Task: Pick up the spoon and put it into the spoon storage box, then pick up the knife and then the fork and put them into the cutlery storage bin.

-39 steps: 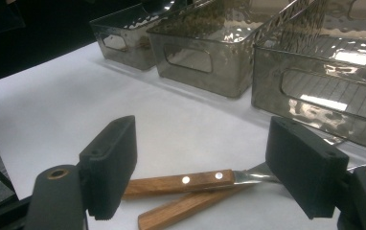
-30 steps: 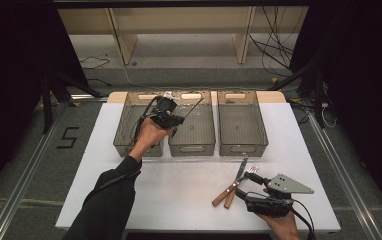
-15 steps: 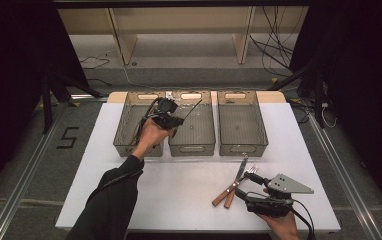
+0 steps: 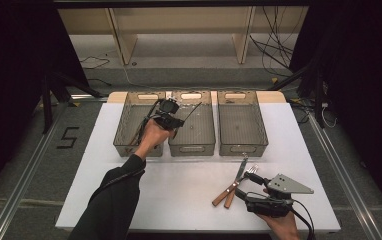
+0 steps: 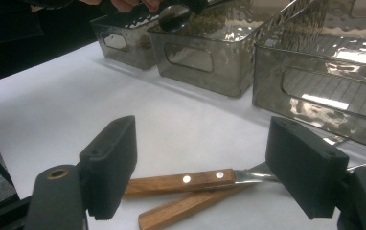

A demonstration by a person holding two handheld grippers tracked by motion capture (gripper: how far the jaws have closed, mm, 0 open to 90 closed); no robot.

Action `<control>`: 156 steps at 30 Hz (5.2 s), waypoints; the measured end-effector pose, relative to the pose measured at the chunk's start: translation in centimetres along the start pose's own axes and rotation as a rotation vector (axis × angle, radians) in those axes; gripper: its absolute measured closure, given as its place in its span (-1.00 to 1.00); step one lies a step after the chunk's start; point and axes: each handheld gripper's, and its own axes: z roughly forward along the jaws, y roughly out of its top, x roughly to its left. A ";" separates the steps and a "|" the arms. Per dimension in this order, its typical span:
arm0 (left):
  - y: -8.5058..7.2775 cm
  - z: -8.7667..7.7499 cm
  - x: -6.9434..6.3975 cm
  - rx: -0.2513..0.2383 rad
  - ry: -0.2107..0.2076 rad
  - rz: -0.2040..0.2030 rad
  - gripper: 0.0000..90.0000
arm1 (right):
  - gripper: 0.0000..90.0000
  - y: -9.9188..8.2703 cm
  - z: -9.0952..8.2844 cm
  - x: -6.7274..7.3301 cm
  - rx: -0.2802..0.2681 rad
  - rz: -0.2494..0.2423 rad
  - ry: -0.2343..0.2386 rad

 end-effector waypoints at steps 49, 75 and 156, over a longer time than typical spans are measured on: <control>-6.9 -7.0 -2.9 -0.167 -0.095 -0.020 -0.36 | -0.40 0.0 0.2 0.1 0.022 0.002 -0.020; -11.4 -6.8 -6.0 -0.170 -0.146 0.038 -0.47 | -0.40 0.1 0.0 0.1 0.020 -0.007 -0.023; -22.2 -11.5 -3.0 -0.461 -0.053 0.020 -0.58 | 1.00 2.8 8.2 -5.5 0.300 -0.105 -0.125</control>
